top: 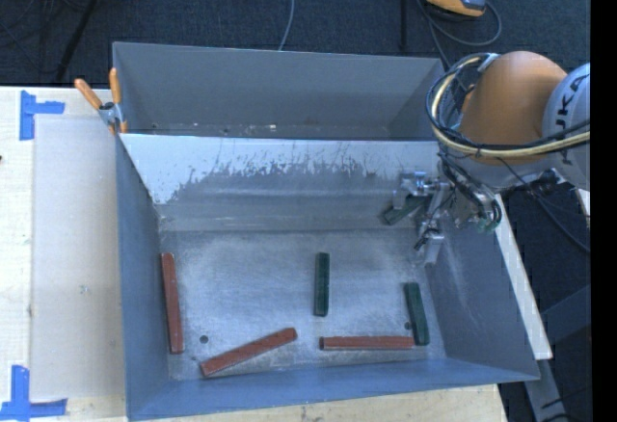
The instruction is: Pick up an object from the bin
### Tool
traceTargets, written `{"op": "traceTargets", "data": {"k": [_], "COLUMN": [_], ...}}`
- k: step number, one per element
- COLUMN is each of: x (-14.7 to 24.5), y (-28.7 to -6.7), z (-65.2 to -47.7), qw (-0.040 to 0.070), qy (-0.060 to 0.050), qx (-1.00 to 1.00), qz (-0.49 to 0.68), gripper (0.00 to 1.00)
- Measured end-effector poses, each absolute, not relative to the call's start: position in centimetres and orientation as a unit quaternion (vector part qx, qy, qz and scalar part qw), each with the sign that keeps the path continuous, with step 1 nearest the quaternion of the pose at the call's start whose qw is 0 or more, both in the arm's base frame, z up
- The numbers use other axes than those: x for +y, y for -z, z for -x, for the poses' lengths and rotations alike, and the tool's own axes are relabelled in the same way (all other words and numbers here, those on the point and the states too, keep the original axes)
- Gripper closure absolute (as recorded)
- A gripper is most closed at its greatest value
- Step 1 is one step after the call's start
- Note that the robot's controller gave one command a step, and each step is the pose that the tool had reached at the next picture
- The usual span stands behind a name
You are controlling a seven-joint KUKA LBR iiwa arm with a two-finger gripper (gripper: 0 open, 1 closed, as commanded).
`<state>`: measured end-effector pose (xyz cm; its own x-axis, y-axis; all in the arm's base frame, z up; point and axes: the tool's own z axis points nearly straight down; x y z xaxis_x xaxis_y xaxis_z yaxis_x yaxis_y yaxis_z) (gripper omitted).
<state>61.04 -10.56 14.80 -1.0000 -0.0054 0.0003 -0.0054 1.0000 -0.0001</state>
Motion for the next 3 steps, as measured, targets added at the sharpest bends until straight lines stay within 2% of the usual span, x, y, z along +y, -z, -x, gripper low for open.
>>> {"op": "traceTargets", "data": {"k": [1,2,3], "x": [-13.4,-12.3,-9.6], "y": [-7.9,-7.0,-7.0], "z": [-52.6,-49.8,-47.9], "qw": [0.006,0.0,0.0], "qy": [0.001,0.001,0.0], "qx": [-1.0,-0.966,-0.859], "qz": [-0.015,-0.257,-0.512], "gripper": [0.0,0.0,0.0]}}
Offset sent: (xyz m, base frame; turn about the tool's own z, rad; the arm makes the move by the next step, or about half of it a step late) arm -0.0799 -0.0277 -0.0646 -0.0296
